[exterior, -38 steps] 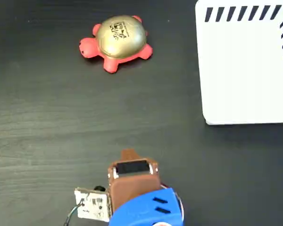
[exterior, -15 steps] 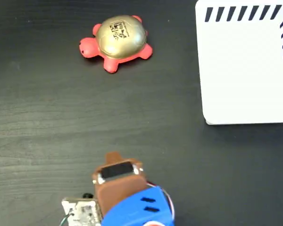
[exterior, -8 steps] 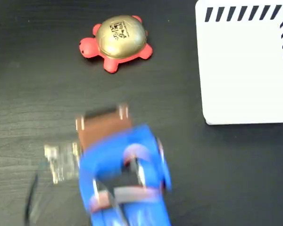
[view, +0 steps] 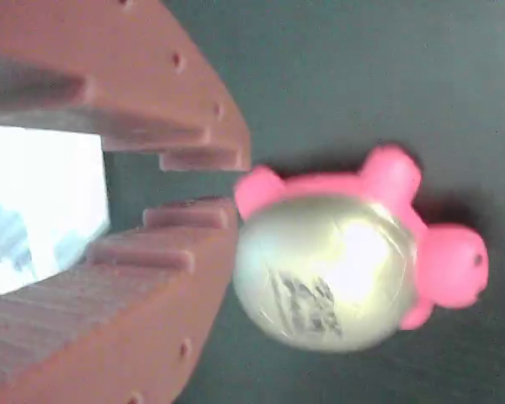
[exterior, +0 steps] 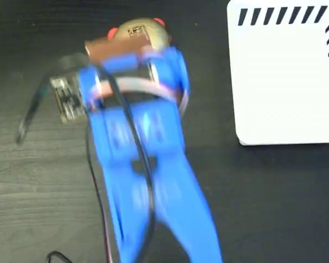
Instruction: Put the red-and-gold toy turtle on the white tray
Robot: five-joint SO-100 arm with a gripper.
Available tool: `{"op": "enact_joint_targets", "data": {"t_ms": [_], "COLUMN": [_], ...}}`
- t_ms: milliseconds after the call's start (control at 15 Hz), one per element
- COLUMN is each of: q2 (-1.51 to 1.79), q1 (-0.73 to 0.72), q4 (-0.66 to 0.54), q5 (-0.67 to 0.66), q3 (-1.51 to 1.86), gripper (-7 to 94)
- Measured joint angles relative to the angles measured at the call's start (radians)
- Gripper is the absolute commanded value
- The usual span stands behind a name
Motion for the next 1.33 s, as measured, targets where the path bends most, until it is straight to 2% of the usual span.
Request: {"op": "enact_joint_targets", "data": {"t_ms": [133, 267, 600, 800, 867, 933, 1067, 1200, 1333], "q2": [-0.158, -0.337, -0.614, -0.669, -0.687, -0.698, -0.698, -0.707, -0.718], "q1": [0.017, 0.023, 0.046, 0.061, 0.058, 0.057, 0.061, 0.078, 0.086], "q4": [0.020, 0.097, 0.147, 0.156, 0.181, 0.201, 0.219, 0.219, 0.219], "q5": [-0.048, -0.112, -0.158, -0.175, -0.192, -0.207, -0.224, -0.238, -0.256], "q3": [-0.160, -0.359, -0.652, -0.689, -0.703, -0.713, -0.721, -0.738, -0.738], "gripper": [0, 0, 1, 15, 30, 36, 39, 51, 56]}}
